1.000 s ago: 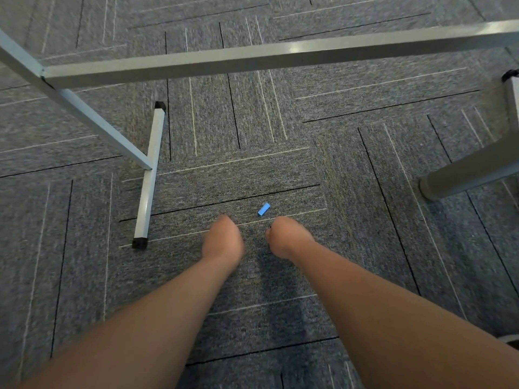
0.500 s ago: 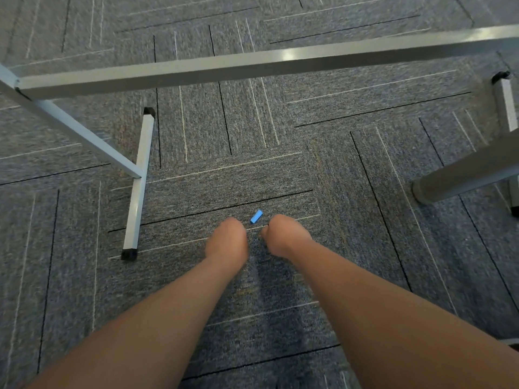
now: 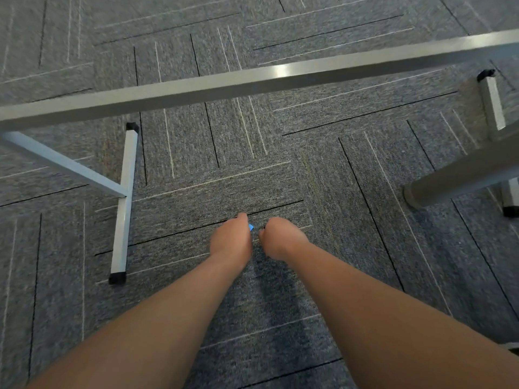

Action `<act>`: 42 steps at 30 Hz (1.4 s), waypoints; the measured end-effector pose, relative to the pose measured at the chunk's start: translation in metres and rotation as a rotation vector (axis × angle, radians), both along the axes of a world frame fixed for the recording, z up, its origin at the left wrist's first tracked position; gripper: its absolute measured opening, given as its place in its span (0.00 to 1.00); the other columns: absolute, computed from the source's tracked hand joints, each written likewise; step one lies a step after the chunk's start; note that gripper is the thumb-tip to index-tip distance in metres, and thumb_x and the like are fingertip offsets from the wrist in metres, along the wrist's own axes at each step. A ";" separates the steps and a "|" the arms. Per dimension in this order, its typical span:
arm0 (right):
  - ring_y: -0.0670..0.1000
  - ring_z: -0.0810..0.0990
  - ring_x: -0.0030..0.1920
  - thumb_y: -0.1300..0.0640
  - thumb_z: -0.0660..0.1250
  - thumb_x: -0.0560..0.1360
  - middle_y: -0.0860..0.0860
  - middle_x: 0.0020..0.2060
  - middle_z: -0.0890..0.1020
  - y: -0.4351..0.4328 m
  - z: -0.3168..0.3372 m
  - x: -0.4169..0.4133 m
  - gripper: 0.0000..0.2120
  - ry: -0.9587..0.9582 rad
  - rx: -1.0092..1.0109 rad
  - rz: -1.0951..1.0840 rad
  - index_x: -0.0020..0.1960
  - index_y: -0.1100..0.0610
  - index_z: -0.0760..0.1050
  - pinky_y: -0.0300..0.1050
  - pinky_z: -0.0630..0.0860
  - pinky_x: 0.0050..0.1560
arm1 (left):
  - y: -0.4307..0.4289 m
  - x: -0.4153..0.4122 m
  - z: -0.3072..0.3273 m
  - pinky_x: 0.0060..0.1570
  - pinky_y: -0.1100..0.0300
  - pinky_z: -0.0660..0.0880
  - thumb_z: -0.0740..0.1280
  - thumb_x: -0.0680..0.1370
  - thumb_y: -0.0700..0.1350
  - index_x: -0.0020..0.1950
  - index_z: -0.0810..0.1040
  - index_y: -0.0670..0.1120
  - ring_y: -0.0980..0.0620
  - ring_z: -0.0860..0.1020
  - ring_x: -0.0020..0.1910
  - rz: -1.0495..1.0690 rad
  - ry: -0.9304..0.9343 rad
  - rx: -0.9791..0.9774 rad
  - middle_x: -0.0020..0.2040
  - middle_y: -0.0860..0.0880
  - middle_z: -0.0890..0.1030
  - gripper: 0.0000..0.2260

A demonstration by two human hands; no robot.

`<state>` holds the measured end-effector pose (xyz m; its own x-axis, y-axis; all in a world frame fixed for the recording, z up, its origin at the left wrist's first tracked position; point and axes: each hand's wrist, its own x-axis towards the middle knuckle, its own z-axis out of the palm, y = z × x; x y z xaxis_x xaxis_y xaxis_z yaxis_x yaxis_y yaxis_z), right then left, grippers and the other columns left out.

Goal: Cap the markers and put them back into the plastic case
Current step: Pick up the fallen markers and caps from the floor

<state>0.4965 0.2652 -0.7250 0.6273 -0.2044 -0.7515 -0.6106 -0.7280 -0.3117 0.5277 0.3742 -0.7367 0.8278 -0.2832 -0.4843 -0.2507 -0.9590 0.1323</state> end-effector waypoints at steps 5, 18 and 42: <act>0.56 0.81 0.43 0.61 0.61 0.81 0.54 0.37 0.78 -0.002 -0.001 0.003 0.13 -0.012 0.018 0.016 0.37 0.58 0.70 0.49 0.80 0.42 | -0.011 0.008 0.006 0.33 0.55 0.69 0.64 0.77 0.34 0.42 0.69 0.46 0.47 0.74 0.38 -0.085 0.065 0.081 0.35 0.51 0.70 0.09; 0.55 0.72 0.44 0.59 0.61 0.80 0.51 0.32 0.68 -0.039 0.082 0.031 0.13 -0.108 0.058 0.030 0.58 0.65 0.77 0.50 0.73 0.50 | -0.035 0.005 0.053 0.31 0.57 0.66 0.65 0.79 0.44 0.44 0.74 0.42 0.46 0.74 0.36 0.474 0.251 -0.271 0.37 0.47 0.76 0.07; 0.63 0.76 0.62 0.63 0.54 0.82 0.64 0.62 0.77 -0.103 0.621 -0.247 0.17 -0.602 -0.403 -0.021 0.66 0.66 0.74 0.48 0.73 0.54 | -0.103 -0.188 0.593 0.18 0.71 0.55 0.63 0.79 0.35 0.35 0.73 0.39 0.57 0.62 0.15 0.066 0.360 -0.837 0.17 0.51 0.68 0.12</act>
<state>0.2497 0.1618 -0.1039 0.9016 -0.4090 -0.1407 -0.4325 -0.8474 -0.3079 0.3396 0.2711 -0.1436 0.6938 -0.6154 -0.3741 -0.0076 -0.5256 0.8507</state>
